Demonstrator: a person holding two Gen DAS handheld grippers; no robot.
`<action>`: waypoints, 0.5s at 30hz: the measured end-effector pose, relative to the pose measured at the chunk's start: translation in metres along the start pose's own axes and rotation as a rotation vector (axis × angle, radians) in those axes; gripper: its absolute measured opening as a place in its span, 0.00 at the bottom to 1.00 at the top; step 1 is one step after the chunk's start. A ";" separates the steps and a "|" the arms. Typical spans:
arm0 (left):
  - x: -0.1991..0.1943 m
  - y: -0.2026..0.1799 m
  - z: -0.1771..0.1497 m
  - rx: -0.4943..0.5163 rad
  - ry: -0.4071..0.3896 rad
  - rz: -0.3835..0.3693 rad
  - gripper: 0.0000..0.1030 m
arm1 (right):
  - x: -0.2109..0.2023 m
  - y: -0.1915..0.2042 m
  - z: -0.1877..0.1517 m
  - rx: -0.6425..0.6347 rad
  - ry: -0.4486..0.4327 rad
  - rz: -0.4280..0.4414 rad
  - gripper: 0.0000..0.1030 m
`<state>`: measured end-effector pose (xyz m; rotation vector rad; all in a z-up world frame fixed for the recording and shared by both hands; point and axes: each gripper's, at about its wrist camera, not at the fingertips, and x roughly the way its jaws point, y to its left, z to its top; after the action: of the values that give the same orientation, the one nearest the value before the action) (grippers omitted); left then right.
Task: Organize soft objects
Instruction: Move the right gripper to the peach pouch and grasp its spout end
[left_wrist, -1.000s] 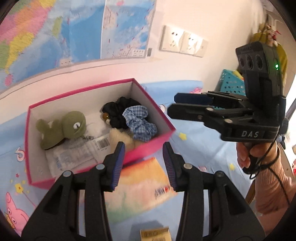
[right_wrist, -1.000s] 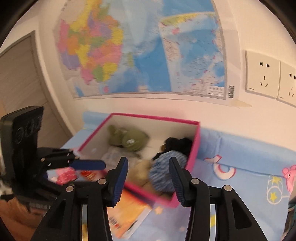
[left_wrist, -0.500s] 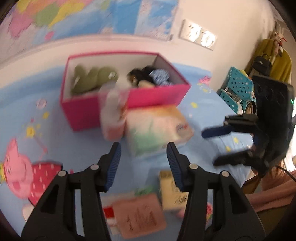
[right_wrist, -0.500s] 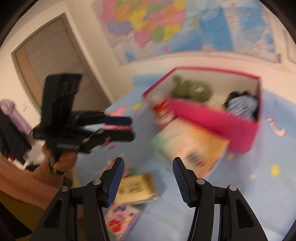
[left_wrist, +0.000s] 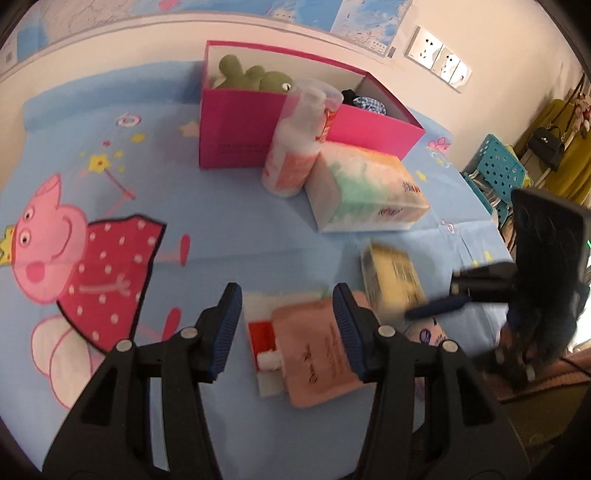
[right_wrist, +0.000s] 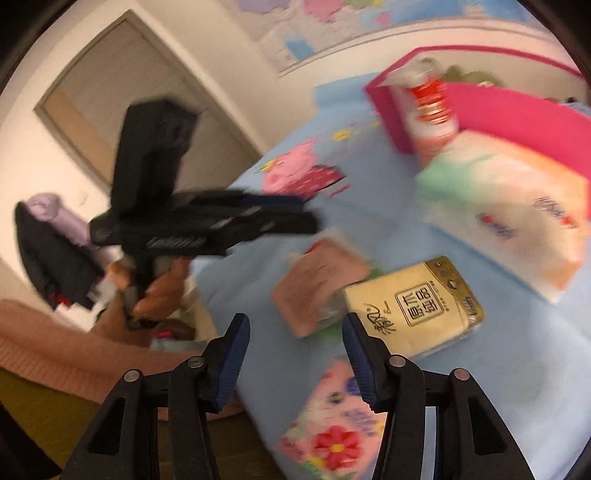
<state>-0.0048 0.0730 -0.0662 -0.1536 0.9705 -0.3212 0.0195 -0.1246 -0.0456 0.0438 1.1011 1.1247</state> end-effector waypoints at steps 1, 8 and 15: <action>-0.001 0.002 -0.004 -0.005 0.003 -0.004 0.52 | -0.001 -0.004 0.001 0.017 -0.003 -0.034 0.51; -0.001 0.002 -0.020 0.003 0.039 -0.050 0.52 | 0.000 -0.014 0.007 0.062 -0.015 -0.069 0.51; 0.002 -0.003 -0.032 0.022 0.071 -0.078 0.52 | 0.023 -0.005 0.013 0.043 0.003 -0.036 0.42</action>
<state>-0.0307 0.0696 -0.0847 -0.1612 1.0321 -0.4115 0.0320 -0.1042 -0.0571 0.0552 1.1248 1.0697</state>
